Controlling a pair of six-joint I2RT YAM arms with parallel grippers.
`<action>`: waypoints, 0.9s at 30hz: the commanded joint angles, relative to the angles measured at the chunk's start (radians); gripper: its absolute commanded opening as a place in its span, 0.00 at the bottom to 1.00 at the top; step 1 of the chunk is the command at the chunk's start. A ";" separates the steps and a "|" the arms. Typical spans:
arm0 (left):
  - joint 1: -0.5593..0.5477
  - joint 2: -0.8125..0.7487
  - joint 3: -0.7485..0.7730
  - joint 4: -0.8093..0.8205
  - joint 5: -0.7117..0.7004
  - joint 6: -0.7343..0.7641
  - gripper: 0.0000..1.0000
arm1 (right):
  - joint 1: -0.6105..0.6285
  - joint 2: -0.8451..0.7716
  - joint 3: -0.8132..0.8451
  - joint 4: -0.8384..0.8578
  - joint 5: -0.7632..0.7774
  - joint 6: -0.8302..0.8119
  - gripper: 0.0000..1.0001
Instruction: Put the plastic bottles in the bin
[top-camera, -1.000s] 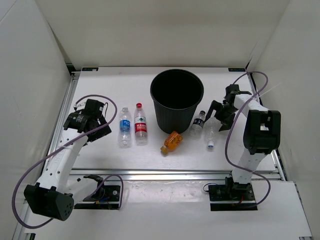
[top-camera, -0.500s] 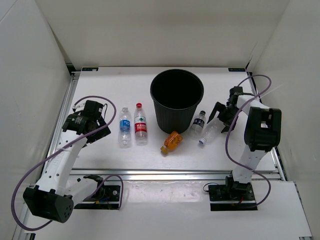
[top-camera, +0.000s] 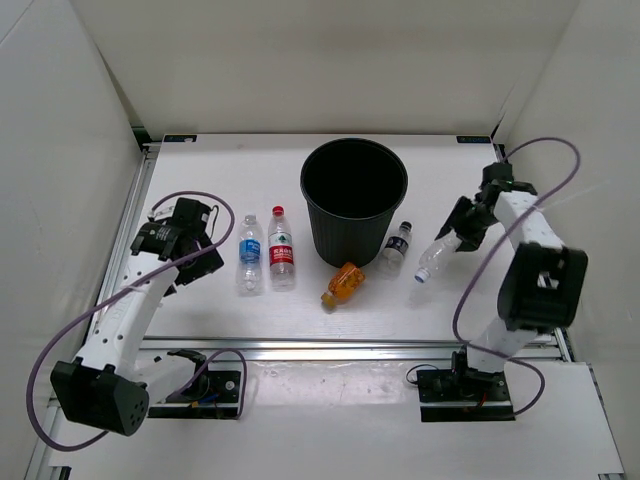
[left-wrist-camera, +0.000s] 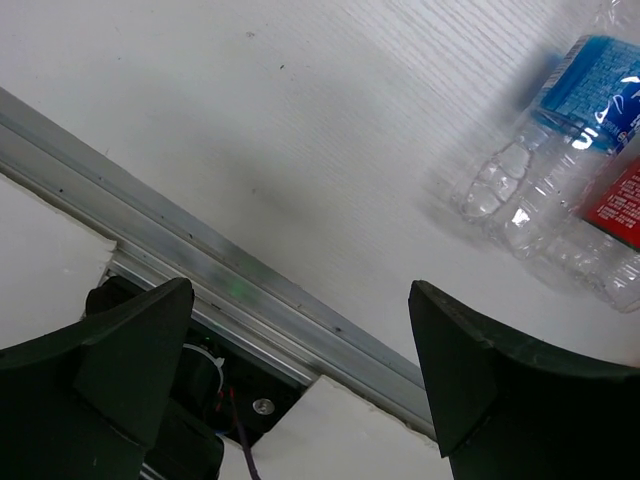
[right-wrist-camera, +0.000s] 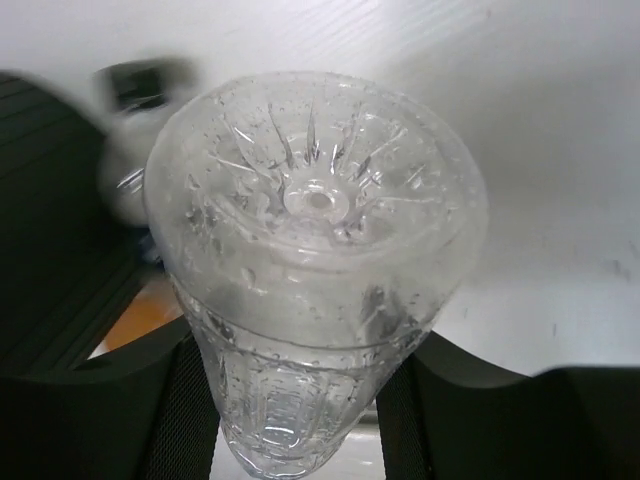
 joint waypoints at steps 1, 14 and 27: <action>-0.004 0.025 0.022 0.045 0.021 -0.031 1.00 | 0.002 -0.244 0.092 -0.135 0.015 0.051 0.33; -0.004 0.282 0.107 0.317 0.215 0.038 1.00 | 0.377 -0.004 1.086 -0.282 0.135 0.062 0.46; -0.025 0.461 0.155 0.361 0.262 0.058 1.00 | 0.590 -0.018 1.057 -0.268 0.202 -0.027 1.00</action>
